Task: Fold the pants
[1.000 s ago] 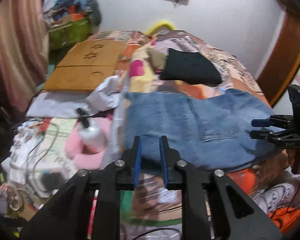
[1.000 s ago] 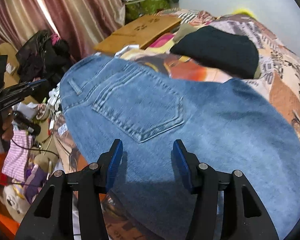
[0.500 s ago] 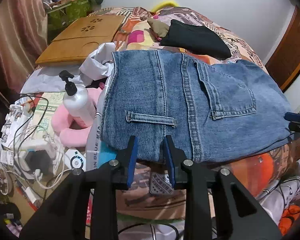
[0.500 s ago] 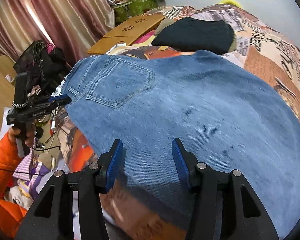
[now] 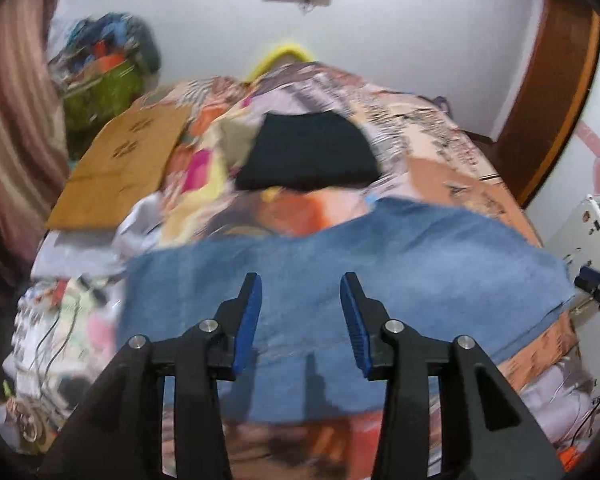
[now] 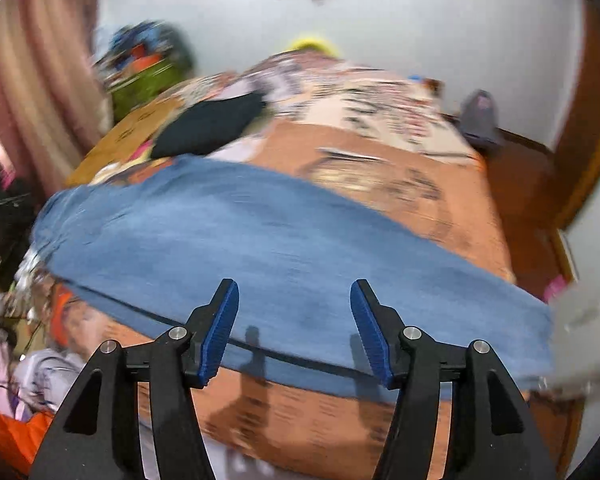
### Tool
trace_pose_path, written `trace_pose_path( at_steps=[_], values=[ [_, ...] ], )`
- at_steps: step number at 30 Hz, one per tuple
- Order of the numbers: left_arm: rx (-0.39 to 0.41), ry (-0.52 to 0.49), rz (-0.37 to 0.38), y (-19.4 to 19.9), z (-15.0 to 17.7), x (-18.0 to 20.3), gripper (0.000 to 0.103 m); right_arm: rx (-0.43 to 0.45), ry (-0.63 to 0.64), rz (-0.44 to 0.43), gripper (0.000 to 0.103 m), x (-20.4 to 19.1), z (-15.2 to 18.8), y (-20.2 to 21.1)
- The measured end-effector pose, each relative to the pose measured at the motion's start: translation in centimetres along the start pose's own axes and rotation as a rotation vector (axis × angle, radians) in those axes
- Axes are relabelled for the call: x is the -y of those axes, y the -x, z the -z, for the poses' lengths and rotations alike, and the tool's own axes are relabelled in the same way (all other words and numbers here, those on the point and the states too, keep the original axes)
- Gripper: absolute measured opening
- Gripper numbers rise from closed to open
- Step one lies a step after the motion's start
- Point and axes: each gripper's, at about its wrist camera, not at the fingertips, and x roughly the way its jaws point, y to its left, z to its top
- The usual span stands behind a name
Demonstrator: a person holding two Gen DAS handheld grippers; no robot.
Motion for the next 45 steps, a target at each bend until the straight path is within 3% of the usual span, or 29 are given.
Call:
trace_pose_path(
  at_steps=[6,10,16,19,21,27,40,45],
  values=[
    [-0.033,-0.11,0.084,-4.2,-3.6,10.3,0.042,0.013,-0.166,0.092,0.055,8.0,3.6,2.2],
    [-0.089,-0.199,0.12,-7.3,-4.1,17.1,0.042,0.008,-0.26,0.13,0.055,12.4,6.2,2.8],
    [-0.21,-0.31,0.189,-11.8,-2.4,25.3,0.042,0.01,-0.432,0.121,0.055,17.1,9.4,3.1],
    [-0.288,-0.389,0.184,-14.1,-0.4,28.4,0.042,0.004,-0.503,0.116,0.067,18.6,10.3,2.4],
    [-0.246,-0.42,0.148,-14.3,0.4,29.8,0.049,-0.002,-0.535,0.096,0.067,19.1,10.5,1.7],
    [-0.277,-0.42,0.172,-14.6,0.7,31.7,0.061,-0.001,-0.67,0.007,0.067,21.2,11.4,-0.5],
    [-0.253,-0.404,0.127,-15.0,1.4,33.3,0.068,0.002,-0.889,-0.17,0.073,23.9,13.0,-3.9],
    [-0.246,-0.414,0.105,-15.1,1.6,33.8,0.07,0.049,-0.904,-0.164,0.073,24.6,13.0,-3.2]
  ],
)
